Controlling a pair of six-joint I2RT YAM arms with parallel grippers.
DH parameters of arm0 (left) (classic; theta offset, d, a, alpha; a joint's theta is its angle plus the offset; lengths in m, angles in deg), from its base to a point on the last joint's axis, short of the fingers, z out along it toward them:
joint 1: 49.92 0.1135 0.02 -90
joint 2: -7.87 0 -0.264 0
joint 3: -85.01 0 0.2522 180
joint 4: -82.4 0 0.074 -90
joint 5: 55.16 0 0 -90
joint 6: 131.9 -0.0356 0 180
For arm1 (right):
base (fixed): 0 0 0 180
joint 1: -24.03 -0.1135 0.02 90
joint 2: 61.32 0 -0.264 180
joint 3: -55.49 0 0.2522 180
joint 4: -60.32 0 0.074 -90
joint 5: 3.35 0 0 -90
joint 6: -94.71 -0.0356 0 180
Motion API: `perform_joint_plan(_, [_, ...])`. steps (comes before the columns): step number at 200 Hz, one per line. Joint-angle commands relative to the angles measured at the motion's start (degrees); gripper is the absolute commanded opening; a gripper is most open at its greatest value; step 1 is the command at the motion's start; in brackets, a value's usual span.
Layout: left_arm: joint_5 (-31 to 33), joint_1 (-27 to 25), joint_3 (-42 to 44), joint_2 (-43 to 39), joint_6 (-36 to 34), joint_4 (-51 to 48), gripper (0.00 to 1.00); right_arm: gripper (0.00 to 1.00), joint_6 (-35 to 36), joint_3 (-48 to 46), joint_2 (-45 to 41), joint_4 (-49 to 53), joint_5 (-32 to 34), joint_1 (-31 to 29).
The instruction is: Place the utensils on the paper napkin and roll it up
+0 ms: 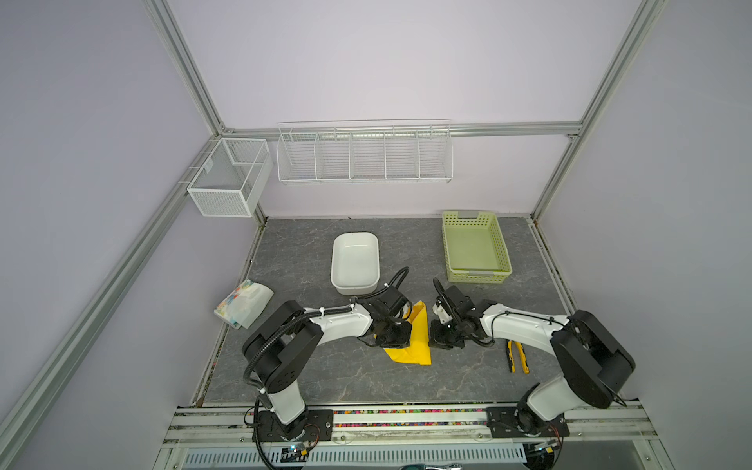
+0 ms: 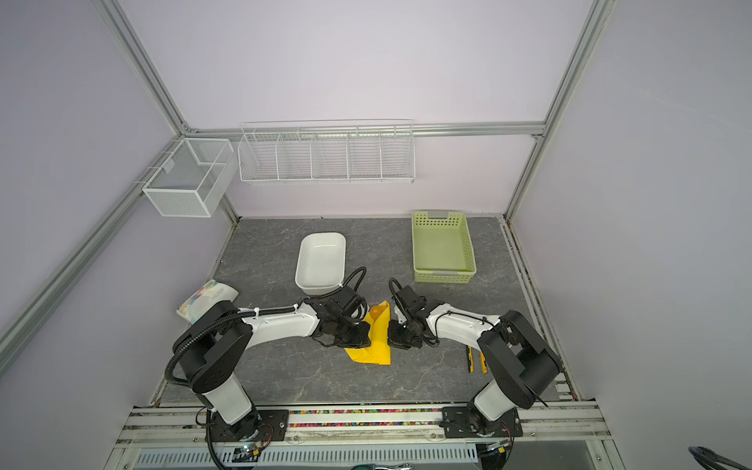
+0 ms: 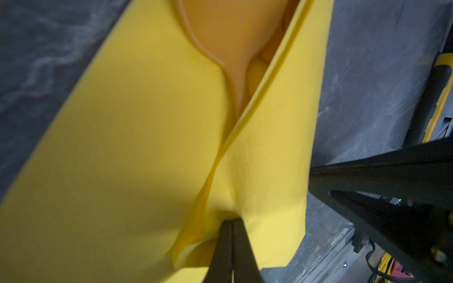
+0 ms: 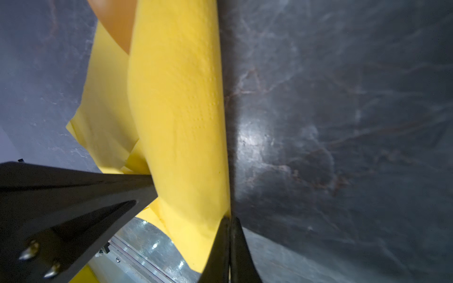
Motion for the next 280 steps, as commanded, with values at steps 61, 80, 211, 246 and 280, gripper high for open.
perform_joint_plan(61, [4.1, 0.2, 2.0, 1.9, -0.8, -5.0, 0.0, 0.07, 1.8, 1.9, 2.2, -1.7, -2.0, 1.1])
perform_joint_plan(80, [4.1, 0.2, 2.0, 1.9, -0.8, -4.9, 0.0, 0.07, 2.1, 1.6, 3.3, -2.0, -1.9, 1.4])
perform_joint_plan(211, [3.9, 0.2, 2.1, 2.2, -0.9, -5.0, 0.0, 0.07, 3.5, 5.3, 1.6, 1.7, -1.0, 1.7])
perform_joint_plan(246, [3.9, 0.2, 2.0, 2.2, -1.0, -5.1, 0.0, 0.07, 3.7, 5.2, 3.8, 1.6, -0.5, 1.9])
perform_joint_plan(280, [3.9, 0.2, 2.0, 2.1, -0.9, -5.1, 0.0, 0.07, 4.3, 4.3, 6.3, 0.9, -0.8, 2.2])
